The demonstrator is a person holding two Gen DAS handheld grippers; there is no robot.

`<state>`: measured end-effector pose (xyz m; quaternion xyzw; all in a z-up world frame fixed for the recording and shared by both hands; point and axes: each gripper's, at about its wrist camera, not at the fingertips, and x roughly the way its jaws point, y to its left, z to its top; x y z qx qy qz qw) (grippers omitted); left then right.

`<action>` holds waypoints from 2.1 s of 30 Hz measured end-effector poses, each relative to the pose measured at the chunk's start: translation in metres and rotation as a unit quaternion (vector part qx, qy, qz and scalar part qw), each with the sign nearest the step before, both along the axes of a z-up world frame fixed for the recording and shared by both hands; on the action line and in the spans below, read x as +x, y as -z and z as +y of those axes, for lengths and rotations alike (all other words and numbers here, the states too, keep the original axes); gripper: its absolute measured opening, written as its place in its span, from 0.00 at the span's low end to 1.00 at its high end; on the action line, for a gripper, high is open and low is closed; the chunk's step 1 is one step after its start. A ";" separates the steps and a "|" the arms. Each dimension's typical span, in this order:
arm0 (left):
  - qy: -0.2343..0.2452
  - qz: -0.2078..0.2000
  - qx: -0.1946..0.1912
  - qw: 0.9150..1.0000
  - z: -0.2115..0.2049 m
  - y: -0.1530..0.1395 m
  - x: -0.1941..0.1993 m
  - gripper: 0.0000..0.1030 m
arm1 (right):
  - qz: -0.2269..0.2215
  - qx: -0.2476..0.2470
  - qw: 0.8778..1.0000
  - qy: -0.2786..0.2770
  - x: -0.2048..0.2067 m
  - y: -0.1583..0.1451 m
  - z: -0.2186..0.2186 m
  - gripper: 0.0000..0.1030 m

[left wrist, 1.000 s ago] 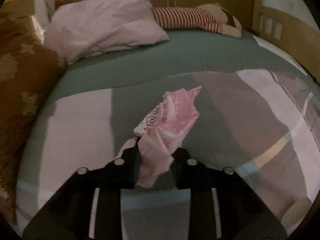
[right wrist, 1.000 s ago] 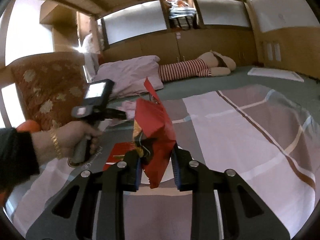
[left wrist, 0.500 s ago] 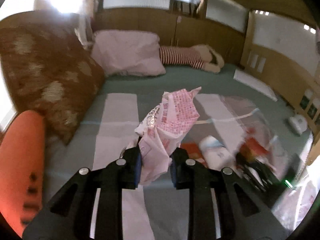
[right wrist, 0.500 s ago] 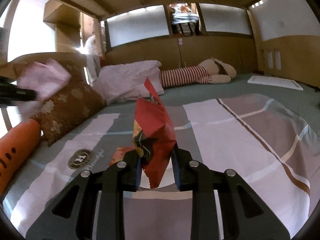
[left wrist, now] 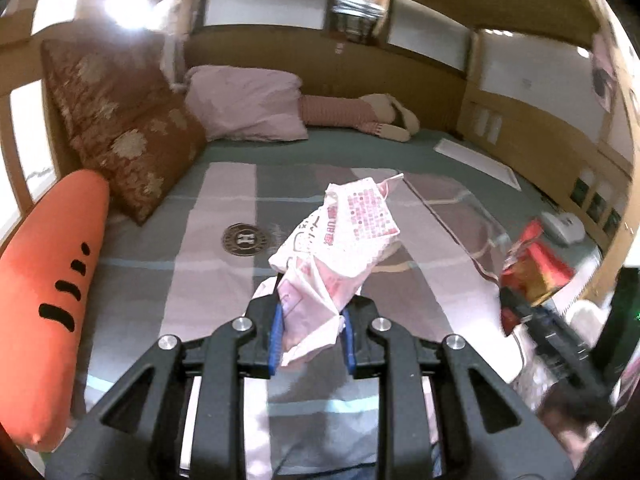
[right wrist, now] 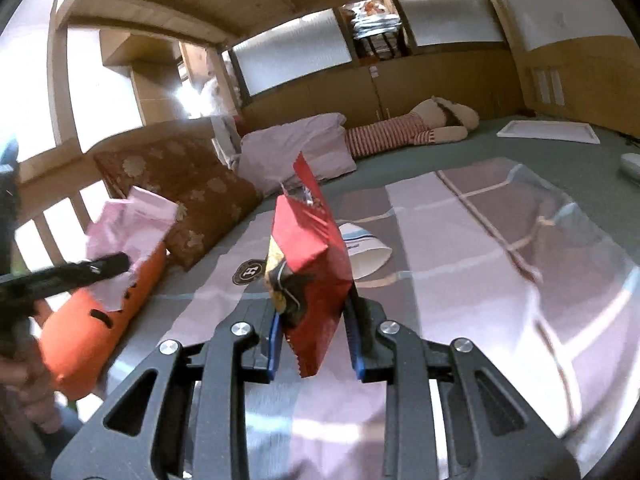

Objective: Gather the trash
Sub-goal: 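Carry the chip bag and pink tissue to the mesh basket and release both, then move both tools back over the bed, then grasp the white paper cup with the right tool while the left tool grasps the red box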

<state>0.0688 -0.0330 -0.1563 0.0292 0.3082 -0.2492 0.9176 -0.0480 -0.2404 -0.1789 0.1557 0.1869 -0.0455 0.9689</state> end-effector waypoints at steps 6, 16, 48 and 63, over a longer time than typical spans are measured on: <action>0.107 0.031 -0.014 0.994 -0.069 -0.005 -0.045 0.23 | 0.002 -0.014 0.998 0.060 -0.087 -0.033 -0.049 0.28; 0.350 0.112 0.023 0.930 -0.280 0.024 -0.167 0.26 | 0.103 -0.030 0.960 0.258 -0.225 -0.014 -0.154 0.30; -0.059 0.068 0.012 0.996 -0.025 0.011 0.089 0.97 | 0.096 -0.071 0.992 -0.028 0.049 -0.025 0.025 0.87; -0.067 0.057 0.017 0.996 -0.017 0.007 0.089 0.97 | 0.118 -0.031 0.992 -0.016 0.078 -0.005 0.006 0.87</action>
